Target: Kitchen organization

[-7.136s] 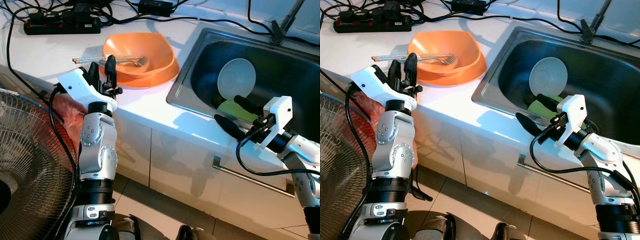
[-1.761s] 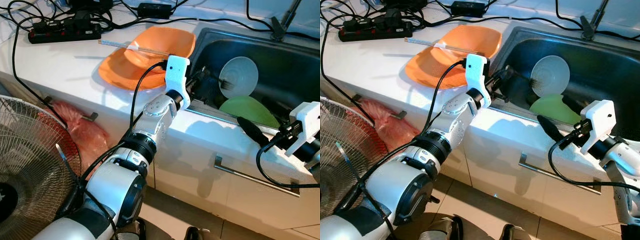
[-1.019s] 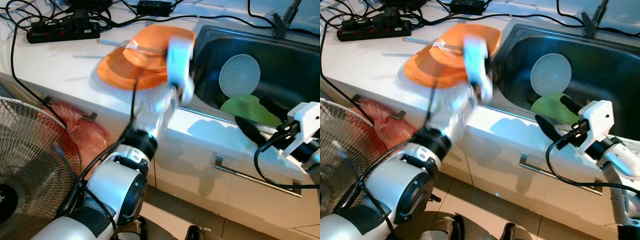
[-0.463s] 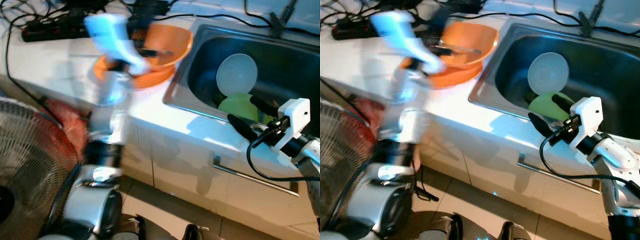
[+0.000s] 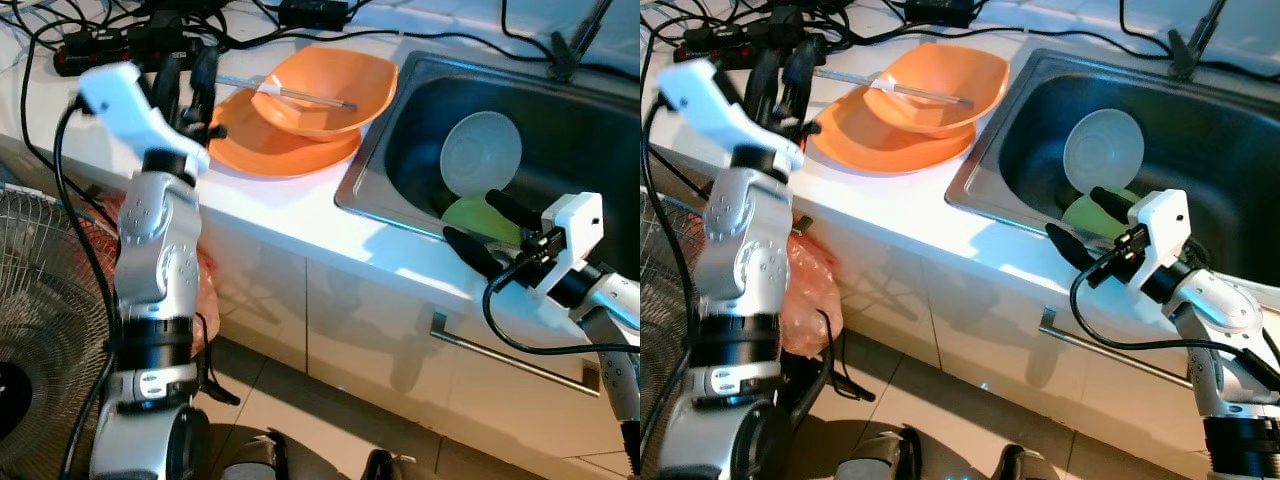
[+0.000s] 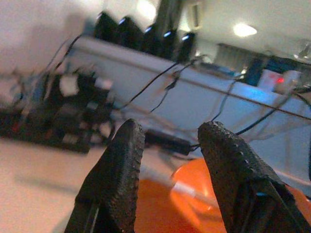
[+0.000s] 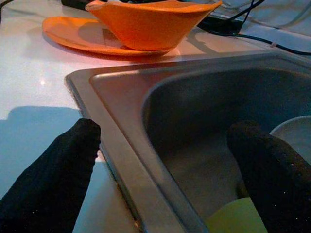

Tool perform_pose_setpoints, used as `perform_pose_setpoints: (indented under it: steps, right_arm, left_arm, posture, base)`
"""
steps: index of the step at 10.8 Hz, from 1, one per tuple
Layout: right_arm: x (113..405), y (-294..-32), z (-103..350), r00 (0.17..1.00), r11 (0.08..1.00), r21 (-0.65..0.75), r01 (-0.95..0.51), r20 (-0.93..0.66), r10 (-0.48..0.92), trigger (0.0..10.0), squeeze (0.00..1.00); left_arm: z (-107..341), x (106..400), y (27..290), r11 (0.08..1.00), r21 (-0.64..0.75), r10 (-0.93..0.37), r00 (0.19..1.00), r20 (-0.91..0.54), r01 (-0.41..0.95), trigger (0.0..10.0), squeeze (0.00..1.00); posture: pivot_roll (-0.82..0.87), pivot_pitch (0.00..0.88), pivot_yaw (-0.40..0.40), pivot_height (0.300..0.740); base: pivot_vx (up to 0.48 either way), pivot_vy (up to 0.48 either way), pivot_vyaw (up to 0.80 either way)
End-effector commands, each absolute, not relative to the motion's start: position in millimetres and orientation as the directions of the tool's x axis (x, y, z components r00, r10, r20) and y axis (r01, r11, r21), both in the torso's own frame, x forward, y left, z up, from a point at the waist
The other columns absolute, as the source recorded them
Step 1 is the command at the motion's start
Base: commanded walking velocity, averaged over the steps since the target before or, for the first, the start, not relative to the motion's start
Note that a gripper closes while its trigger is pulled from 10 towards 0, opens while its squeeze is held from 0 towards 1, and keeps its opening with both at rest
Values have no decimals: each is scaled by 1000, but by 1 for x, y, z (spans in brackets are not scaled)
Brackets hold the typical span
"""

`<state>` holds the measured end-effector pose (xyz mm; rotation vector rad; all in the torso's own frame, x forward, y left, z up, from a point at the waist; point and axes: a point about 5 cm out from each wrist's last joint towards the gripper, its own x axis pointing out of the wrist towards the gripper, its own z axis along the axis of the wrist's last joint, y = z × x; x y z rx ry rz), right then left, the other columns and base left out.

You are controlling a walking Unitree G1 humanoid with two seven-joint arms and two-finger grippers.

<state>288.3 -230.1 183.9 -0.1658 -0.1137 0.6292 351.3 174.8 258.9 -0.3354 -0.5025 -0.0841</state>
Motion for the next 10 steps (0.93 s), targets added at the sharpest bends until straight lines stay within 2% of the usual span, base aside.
perform_pose_setpoints:
  steps: [1, 5, 10]
  right_arm:
    - [289, -231, 184, 796, 789, -193, -584, 58, 603, 10000, 0]
    - [288, -230, 184, 794, 788, -192, -585, 61, 605, 10000, 0]
    - [287, -225, 183, 787, 781, -189, -595, 65, 614, 10000, 0]
  left_arm:
    - [242, 355, 184, 911, -393, 56, 906, 419, 125, 10000, 0]
    - [228, 371, 191, 841, -528, 88, 934, 347, 118, 10000, 0]
    - [235, 399, 178, 809, -550, -18, 943, 333, 210, 10000, 0]
  posture:
    - [23, 158, -19, 740]
    - [24, 158, -22, 740]
    - [1, 159, -18, 740]
  base:
    - [0, 0, 0]
    - [0, 0, 0]
    - [0, 0, 0]
